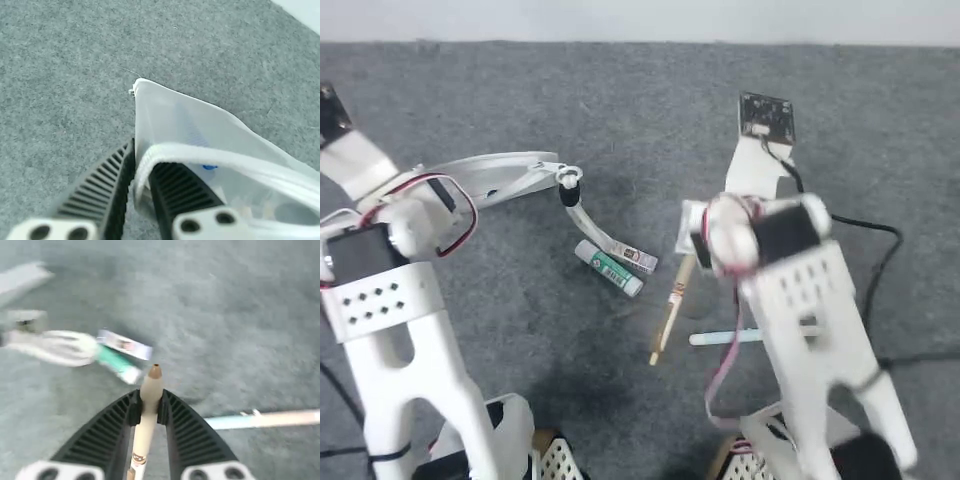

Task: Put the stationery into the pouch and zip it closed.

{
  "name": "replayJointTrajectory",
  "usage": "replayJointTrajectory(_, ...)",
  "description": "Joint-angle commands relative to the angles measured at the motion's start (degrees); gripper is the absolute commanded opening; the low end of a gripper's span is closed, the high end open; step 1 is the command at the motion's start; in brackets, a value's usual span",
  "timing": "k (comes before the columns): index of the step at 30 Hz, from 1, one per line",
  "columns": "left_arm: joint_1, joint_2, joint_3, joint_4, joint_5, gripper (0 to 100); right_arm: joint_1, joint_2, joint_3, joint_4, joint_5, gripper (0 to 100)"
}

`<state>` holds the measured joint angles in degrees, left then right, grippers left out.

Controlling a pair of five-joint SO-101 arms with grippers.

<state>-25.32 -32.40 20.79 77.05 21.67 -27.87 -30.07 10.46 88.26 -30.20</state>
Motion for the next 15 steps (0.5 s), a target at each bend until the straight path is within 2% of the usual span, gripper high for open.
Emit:
replayJointTrajectory(1,1.1,-0.3,-0.4,-1.4,0.6,1,-4.4,-10.5,-2.4,-1.7,-0.2,0.6)
replayJointTrajectory(5,5.6,-0.3,-1.5,0.4,-1.3,1,-8.0,-17.3,-2.4,-6.1,0.1,0.6)
replayJointTrajectory(8,8.4,-0.3,-3.4,1.5,-1.3,1,-10.6,-21.9,-2.4,-8.7,4.2,0.6)
replayJointTrajectory(15,16.0,-0.3,-7.0,5.0,-1.5,1,-11.8,-28.1,-2.4,-13.2,9.1,0.6)
